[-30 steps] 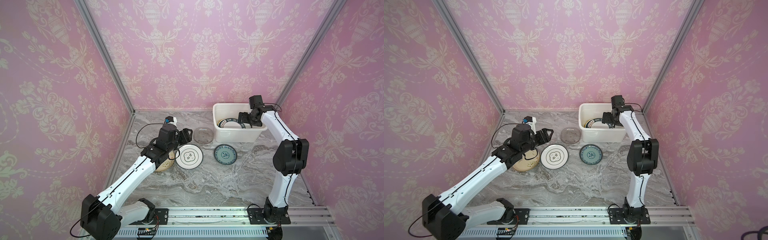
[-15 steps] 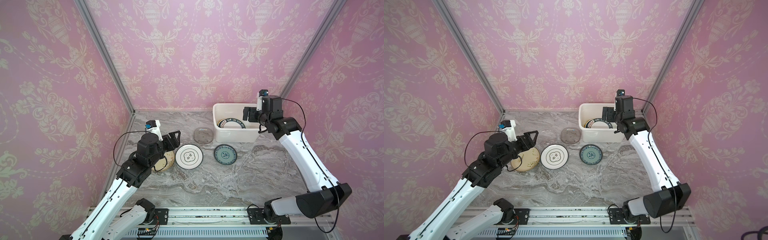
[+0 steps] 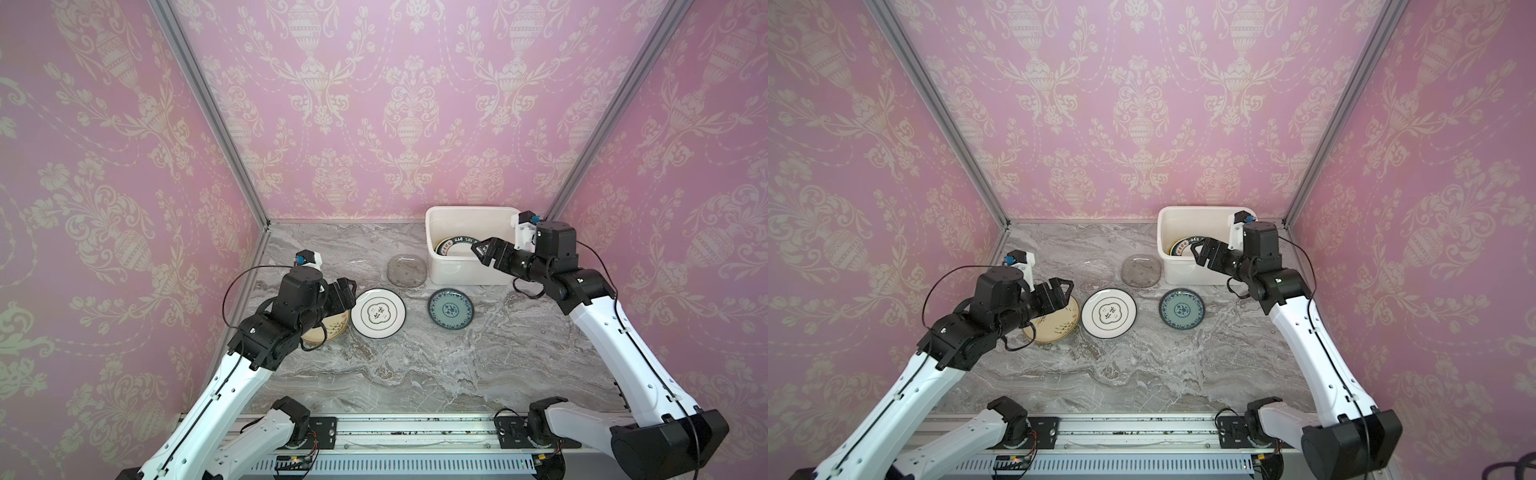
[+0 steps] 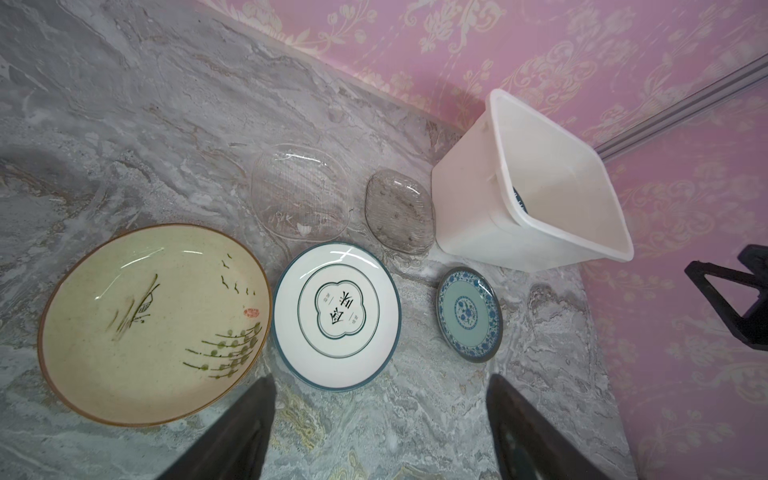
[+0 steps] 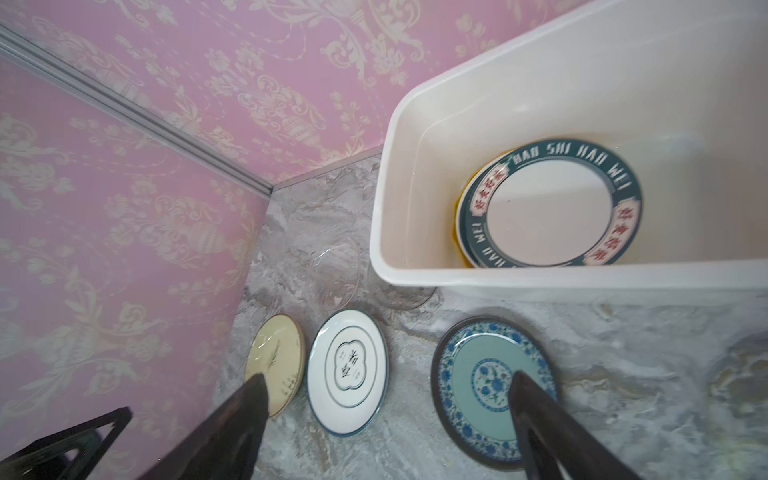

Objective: Place the plates into the plastic bin on the countertop
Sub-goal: 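Open the right gripper and lift it out of the bin, then move the right gripper to the white green-rimmed plate and pinch its rim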

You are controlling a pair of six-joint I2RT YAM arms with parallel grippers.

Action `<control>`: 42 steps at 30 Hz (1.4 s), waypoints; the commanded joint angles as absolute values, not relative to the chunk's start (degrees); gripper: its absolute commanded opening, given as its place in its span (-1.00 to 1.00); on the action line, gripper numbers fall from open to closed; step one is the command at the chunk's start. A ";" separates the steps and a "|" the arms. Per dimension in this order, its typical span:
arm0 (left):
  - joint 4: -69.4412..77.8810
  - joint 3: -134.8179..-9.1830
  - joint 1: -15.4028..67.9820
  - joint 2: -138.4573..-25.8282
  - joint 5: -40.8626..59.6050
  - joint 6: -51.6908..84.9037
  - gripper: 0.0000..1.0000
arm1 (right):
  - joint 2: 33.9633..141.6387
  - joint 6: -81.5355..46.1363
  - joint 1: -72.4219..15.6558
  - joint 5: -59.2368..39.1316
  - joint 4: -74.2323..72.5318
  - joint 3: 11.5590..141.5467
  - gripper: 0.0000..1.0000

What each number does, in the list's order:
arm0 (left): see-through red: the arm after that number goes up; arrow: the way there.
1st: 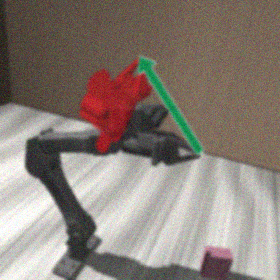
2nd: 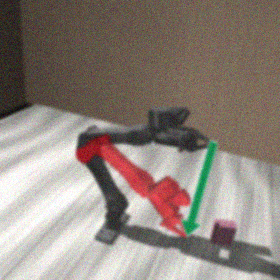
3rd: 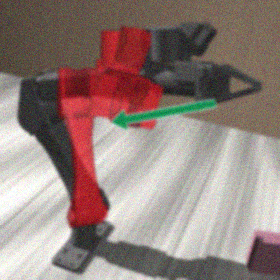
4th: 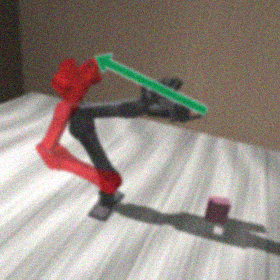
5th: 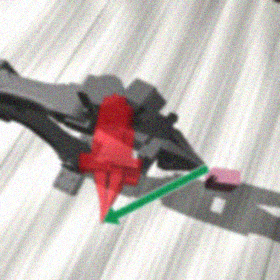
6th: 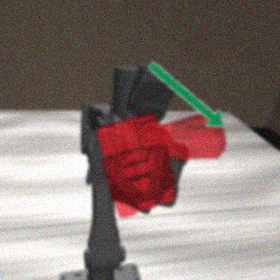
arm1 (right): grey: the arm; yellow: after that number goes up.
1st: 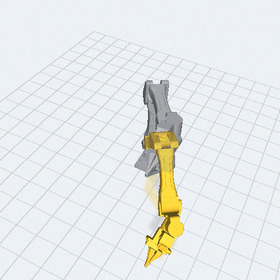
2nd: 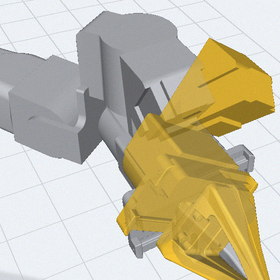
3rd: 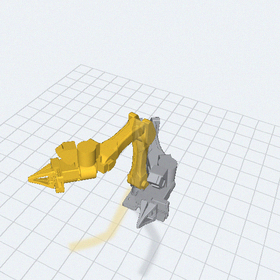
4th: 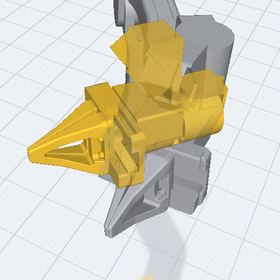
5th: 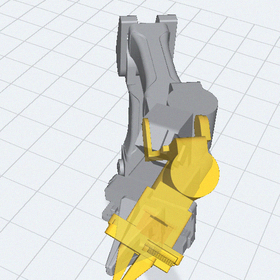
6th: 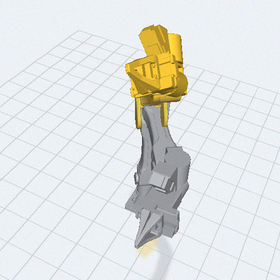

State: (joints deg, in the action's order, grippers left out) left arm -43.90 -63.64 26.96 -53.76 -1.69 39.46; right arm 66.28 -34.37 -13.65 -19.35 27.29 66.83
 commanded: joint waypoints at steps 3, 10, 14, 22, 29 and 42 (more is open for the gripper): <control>-49.84 -66.15 25.50 -58.59 2.07 40.47 0.64 | 63.36 -49.41 -24.27 -21.52 21.59 57.70 0.85; -39.96 -59.56 24.86 -57.69 8.67 51.23 0.63 | 68.33 -61.20 -34.40 -18.93 6.42 46.10 0.72; -38.15 -57.14 24.87 -56.06 11.03 53.92 0.62 | 76.61 -62.83 -37.12 -21.04 1.28 46.37 0.57; -39.35 -56.39 24.79 -53.77 11.33 54.42 0.62 | 90.73 -62.19 -38.23 -20.62 0.60 50.31 0.22; -38.63 -54.42 24.79 -52.37 10.94 55.32 0.62 | 98.68 -61.68 -38.50 -21.27 -2.41 51.63 0.06; -38.06 -53.53 24.61 -53.83 11.59 53.88 0.62 | 106.74 -62.14 -38.50 -22.69 -6.94 53.94 -0.20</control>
